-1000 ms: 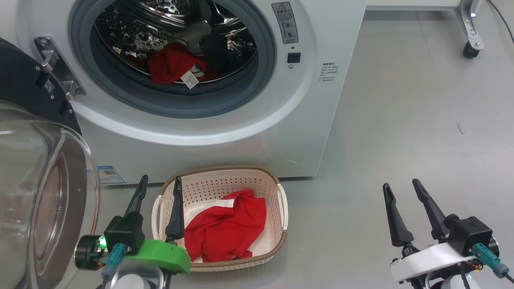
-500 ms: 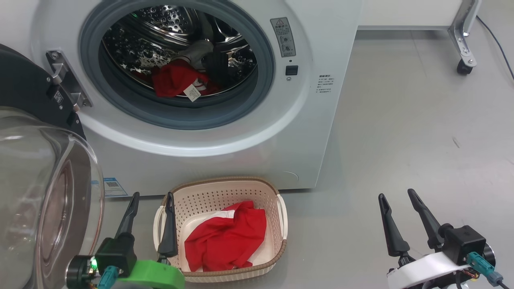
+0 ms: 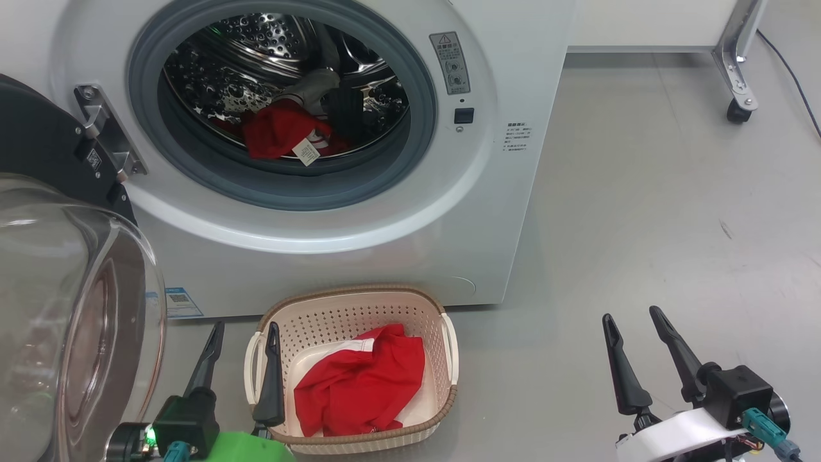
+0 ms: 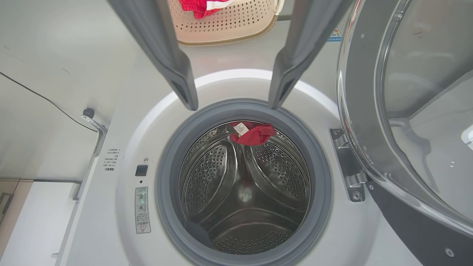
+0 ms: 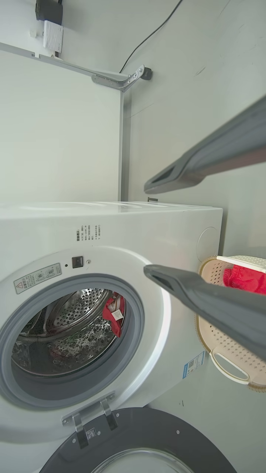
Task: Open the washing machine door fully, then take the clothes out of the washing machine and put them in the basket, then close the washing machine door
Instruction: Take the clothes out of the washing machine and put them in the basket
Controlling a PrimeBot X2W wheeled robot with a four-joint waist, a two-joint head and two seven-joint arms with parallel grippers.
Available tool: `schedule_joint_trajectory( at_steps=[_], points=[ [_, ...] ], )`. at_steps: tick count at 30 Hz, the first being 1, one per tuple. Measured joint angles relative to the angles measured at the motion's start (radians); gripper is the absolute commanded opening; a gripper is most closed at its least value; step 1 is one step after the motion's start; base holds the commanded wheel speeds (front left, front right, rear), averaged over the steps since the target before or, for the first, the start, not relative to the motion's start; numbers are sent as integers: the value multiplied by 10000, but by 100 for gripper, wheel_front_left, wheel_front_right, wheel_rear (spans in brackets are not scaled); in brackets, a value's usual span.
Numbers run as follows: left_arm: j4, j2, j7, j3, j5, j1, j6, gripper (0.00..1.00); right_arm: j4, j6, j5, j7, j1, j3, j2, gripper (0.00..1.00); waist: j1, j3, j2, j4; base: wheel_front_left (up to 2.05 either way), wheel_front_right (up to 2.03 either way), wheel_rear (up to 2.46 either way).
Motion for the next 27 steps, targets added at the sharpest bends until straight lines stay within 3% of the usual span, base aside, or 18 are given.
schedule_joint_trajectory(
  at_steps=[20,27],
  points=[
    [10,27,146,-194,211,126,0,100,-188,4,-58,0,6,69,56,100,0,278,0,-133,0,0,0],
    [314,29,602,-531,347,-584,0,100,-360,61,-94,0,-29,163,-27,100,0,712,0,-238,0,0,0]
  ],
)
